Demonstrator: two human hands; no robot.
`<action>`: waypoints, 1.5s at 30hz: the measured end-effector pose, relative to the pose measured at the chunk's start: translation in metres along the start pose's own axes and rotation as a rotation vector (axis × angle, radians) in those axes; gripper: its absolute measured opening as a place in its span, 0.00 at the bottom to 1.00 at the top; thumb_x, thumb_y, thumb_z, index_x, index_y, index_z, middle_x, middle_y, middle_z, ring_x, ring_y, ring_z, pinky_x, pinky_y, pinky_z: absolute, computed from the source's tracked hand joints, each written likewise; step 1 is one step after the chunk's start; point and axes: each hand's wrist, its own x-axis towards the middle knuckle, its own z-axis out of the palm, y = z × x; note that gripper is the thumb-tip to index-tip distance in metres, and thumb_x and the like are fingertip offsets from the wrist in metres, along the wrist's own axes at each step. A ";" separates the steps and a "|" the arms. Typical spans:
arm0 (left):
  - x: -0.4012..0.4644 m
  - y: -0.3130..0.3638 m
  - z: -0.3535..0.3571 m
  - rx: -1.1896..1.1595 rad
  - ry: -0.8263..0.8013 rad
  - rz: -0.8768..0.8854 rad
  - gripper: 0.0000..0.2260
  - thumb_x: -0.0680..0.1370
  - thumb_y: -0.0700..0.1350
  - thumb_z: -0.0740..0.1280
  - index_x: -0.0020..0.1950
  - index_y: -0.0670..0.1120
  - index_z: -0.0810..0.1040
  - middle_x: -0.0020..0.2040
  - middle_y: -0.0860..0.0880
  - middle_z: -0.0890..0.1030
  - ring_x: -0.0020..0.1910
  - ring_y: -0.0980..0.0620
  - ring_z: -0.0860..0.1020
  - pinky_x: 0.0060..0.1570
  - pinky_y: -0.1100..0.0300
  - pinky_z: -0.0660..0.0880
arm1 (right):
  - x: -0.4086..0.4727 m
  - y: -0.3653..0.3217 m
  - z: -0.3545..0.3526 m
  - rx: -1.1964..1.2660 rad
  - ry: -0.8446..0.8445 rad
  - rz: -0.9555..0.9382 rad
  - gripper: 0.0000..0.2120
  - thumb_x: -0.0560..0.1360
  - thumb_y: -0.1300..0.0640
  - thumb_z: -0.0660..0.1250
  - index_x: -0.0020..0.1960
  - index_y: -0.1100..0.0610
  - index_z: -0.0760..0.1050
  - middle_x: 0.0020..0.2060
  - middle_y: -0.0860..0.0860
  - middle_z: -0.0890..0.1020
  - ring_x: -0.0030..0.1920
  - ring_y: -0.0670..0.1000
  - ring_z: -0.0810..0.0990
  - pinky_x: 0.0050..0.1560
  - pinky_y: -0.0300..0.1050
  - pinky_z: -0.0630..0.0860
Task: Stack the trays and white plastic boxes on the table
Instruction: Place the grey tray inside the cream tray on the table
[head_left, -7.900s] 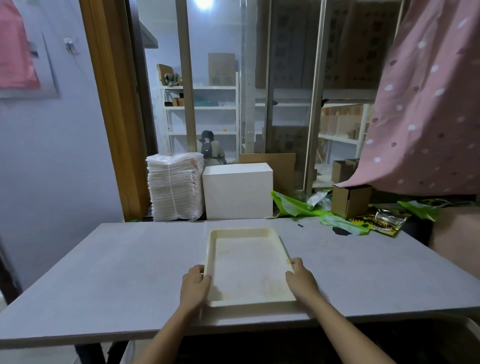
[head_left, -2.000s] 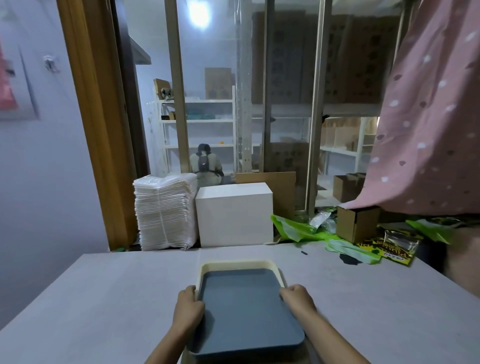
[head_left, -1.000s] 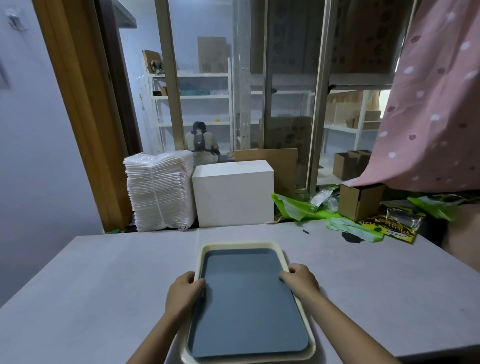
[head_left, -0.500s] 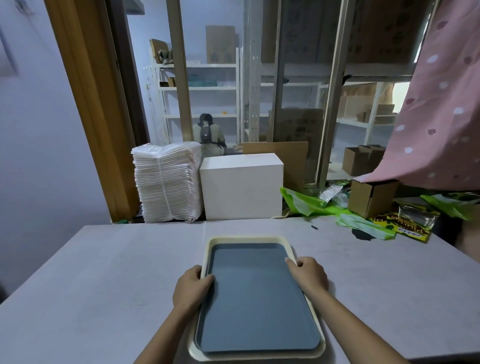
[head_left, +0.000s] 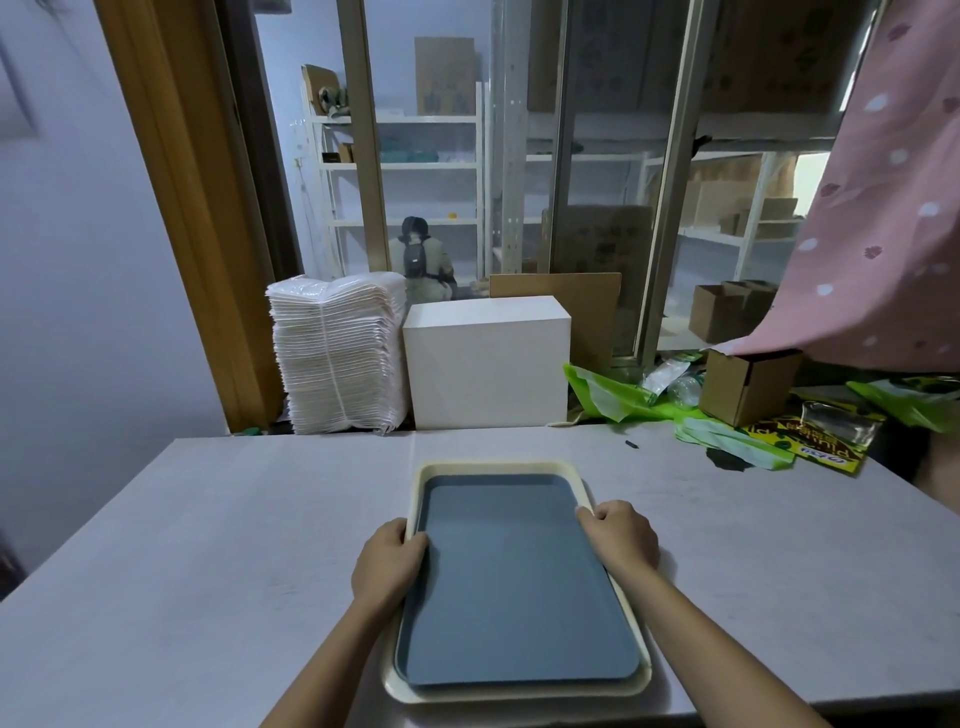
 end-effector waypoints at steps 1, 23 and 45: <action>0.000 0.000 -0.001 0.005 0.001 0.003 0.08 0.74 0.46 0.61 0.43 0.44 0.77 0.39 0.48 0.81 0.39 0.49 0.78 0.36 0.58 0.71 | -0.001 0.000 0.001 0.005 0.011 -0.004 0.22 0.74 0.47 0.64 0.29 0.55 0.58 0.25 0.49 0.64 0.28 0.54 0.65 0.28 0.41 0.58; 0.012 0.009 0.002 0.241 0.052 -0.041 0.13 0.75 0.51 0.60 0.35 0.46 0.63 0.35 0.49 0.72 0.36 0.47 0.71 0.31 0.60 0.63 | -0.003 -0.004 0.003 -0.079 -0.073 -0.020 0.12 0.71 0.50 0.64 0.35 0.55 0.67 0.35 0.51 0.76 0.38 0.57 0.74 0.35 0.41 0.66; 0.010 0.002 -0.001 -0.072 -0.069 -0.096 0.14 0.71 0.49 0.69 0.44 0.38 0.76 0.42 0.40 0.82 0.39 0.43 0.79 0.37 0.56 0.70 | -0.013 0.003 -0.011 0.247 -0.262 0.039 0.06 0.70 0.51 0.70 0.44 0.53 0.77 0.42 0.49 0.83 0.46 0.53 0.83 0.51 0.50 0.79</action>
